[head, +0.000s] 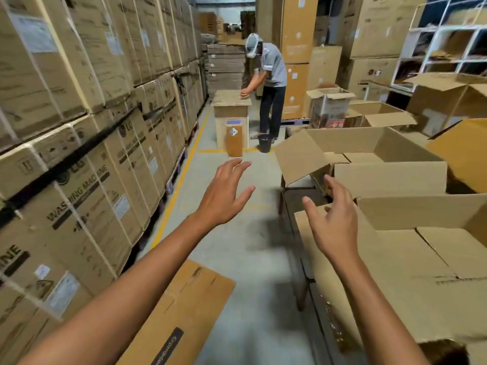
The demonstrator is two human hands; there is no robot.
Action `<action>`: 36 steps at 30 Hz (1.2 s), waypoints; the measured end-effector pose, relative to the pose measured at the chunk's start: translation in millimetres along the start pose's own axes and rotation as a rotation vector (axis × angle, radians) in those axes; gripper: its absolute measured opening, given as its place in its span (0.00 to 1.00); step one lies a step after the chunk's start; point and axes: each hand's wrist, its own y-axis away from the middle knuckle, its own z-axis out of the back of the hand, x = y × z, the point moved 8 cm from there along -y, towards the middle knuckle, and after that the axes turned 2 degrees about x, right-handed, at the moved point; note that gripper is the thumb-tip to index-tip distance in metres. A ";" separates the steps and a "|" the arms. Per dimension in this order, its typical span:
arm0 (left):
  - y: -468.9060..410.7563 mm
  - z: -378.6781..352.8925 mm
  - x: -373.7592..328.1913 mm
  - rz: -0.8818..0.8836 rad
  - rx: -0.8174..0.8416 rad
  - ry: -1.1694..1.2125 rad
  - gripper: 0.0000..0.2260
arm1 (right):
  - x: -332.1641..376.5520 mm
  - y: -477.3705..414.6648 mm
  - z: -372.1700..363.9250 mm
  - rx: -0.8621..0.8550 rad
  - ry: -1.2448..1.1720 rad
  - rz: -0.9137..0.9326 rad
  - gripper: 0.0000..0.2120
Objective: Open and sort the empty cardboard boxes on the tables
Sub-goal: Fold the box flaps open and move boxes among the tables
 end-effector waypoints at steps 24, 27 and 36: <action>-428.3 -258.9 91.0 -0.406 0.271 0.314 0.24 | -188.4 -292.8 -67.1 -0.359 0.430 -0.501 0.28; -469.7 -296.9 95.9 -0.428 0.352 0.324 0.24 | -206.4 -300.1 -77.0 -0.435 0.455 -0.588 0.29; -565.4 -420.1 99.3 -0.425 0.557 0.226 0.25 | -260.6 -310.9 -78.6 -0.588 0.521 -0.821 0.35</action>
